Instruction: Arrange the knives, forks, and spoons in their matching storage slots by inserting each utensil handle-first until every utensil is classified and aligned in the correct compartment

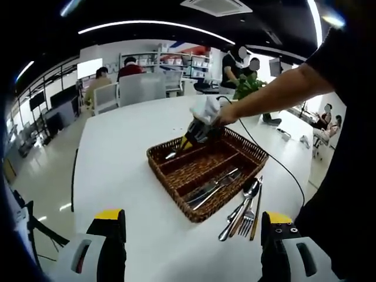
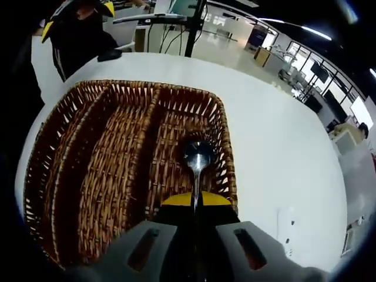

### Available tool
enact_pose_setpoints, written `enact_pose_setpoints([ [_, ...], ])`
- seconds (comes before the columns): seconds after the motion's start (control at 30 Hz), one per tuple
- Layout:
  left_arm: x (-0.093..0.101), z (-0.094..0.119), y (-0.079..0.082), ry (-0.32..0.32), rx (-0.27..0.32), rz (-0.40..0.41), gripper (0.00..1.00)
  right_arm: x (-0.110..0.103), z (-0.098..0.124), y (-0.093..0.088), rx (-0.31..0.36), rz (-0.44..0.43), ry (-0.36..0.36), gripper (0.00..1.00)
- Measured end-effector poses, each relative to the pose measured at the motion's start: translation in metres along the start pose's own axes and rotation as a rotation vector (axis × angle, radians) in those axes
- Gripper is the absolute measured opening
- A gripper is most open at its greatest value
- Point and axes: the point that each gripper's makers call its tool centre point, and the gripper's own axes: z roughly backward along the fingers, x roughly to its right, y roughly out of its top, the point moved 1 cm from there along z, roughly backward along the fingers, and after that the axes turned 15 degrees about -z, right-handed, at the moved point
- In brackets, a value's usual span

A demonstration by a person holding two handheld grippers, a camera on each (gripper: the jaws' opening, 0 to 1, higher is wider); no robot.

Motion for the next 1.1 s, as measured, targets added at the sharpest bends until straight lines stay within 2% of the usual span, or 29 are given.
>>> enact_pose_setpoints([
  [0.2,0.000,-0.003,0.004,-0.008,0.011,-0.001,1.00,0.000,0.002,0.002,-0.012,-0.007,-0.011,0.01],
  [0.27,0.001,-0.004,0.006,-0.012,0.018,-0.004,1.00,-0.001,0.004,0.002,-0.018,-0.014,-0.025,0.04],
  [0.3,0.002,-0.004,0.008,-0.014,0.021,-0.008,1.00,-0.004,0.006,0.006,0.001,-0.050,-0.014,0.07],
  [0.53,-0.001,-0.003,0.013,-0.012,0.034,-0.023,1.00,-0.001,0.028,0.028,0.086,-0.103,-0.030,0.18],
  [0.57,-0.001,-0.002,0.015,-0.011,0.037,-0.027,1.00,-0.002,0.031,0.032,0.102,-0.122,-0.025,0.22],
  [0.6,-0.001,-0.002,0.016,-0.011,0.041,-0.030,1.00,0.004,0.037,0.041,0.151,-0.147,-0.059,0.29],
  [0.7,0.000,-0.001,0.021,-0.013,0.054,-0.043,1.00,0.010,0.053,0.053,0.216,-0.203,-0.077,0.45],
  [0.8,-0.001,0.000,0.025,-0.008,0.069,-0.053,1.00,0.013,0.072,0.061,0.273,-0.295,-0.101,0.64],
  [0.87,-0.003,0.001,0.029,-0.003,0.083,-0.055,1.00,0.014,0.081,0.061,0.286,-0.325,-0.122,0.78],
  [1.0,-0.005,0.005,0.047,-0.009,0.167,0.012,1.00,0.011,0.104,0.056,0.299,-0.368,-0.175,0.91],
  [1.07,-0.007,0.007,0.052,-0.005,0.179,0.009,1.00,0.010,0.117,0.055,0.322,-0.437,-0.200,0.99],
  [1.1,-0.007,0.008,0.052,-0.005,0.181,0.008,1.00,0.009,0.122,0.054,0.325,-0.456,-0.209,0.99],
])
